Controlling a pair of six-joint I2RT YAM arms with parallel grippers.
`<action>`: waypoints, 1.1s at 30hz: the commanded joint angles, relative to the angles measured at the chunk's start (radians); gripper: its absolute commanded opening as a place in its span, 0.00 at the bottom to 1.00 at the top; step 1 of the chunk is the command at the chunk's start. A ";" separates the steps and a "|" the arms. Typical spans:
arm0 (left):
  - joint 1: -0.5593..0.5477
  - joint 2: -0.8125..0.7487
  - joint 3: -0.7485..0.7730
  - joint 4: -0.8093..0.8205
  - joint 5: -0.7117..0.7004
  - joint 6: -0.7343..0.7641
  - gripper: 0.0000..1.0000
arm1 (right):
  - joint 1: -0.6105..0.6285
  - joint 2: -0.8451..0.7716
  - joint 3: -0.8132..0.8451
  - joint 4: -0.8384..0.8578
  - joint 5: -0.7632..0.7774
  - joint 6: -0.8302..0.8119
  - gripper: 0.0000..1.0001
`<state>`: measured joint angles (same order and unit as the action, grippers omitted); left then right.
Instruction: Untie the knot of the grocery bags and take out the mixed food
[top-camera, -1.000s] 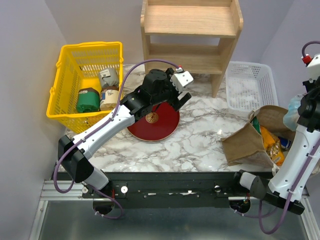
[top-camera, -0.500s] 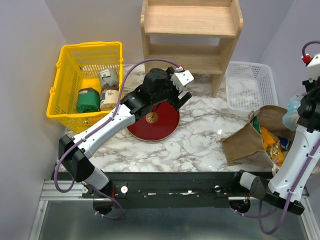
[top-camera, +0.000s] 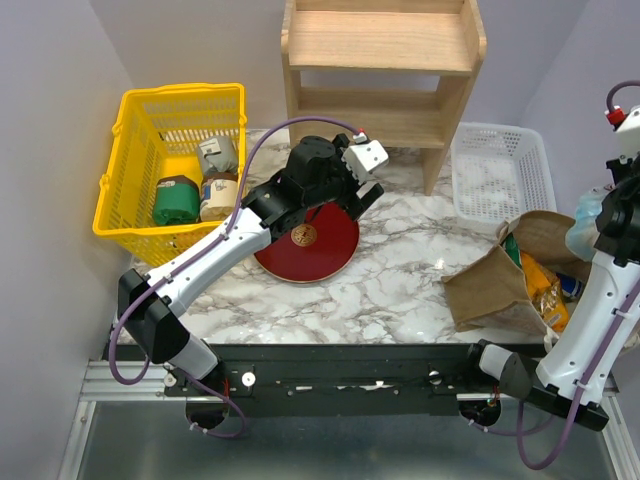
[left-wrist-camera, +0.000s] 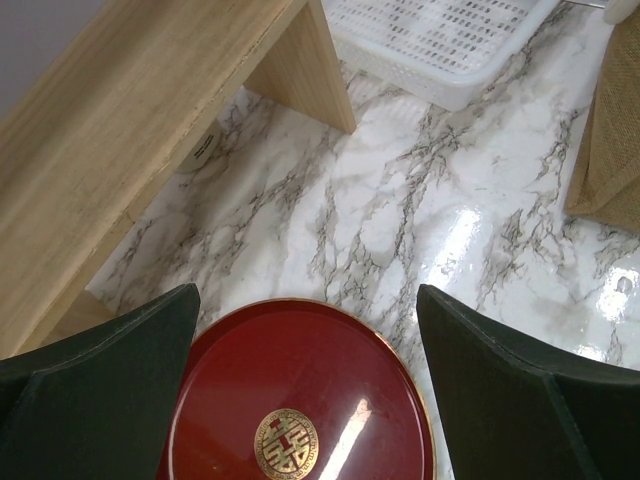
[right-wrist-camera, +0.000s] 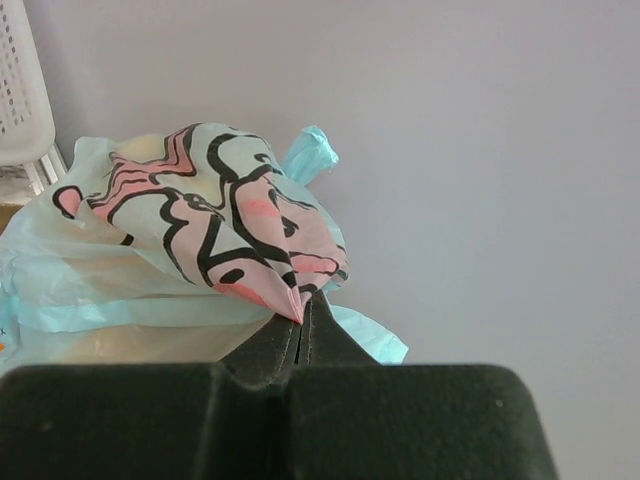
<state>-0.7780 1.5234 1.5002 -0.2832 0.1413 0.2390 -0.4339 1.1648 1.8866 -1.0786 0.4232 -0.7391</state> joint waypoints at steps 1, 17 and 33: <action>0.006 0.007 0.041 -0.014 -0.006 0.000 0.99 | -0.005 -0.001 0.068 0.068 -0.004 -0.006 0.00; 0.006 0.017 0.064 -0.010 -0.011 -0.007 0.99 | -0.005 0.009 0.189 0.173 -0.073 -0.013 0.01; 0.037 -0.020 0.183 -0.042 -0.078 -0.093 0.99 | -0.005 0.062 0.457 0.566 -1.024 0.471 0.01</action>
<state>-0.7677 1.5616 1.6611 -0.3035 0.1284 0.1810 -0.4339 1.2243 2.3562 -0.7685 -0.2169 -0.5220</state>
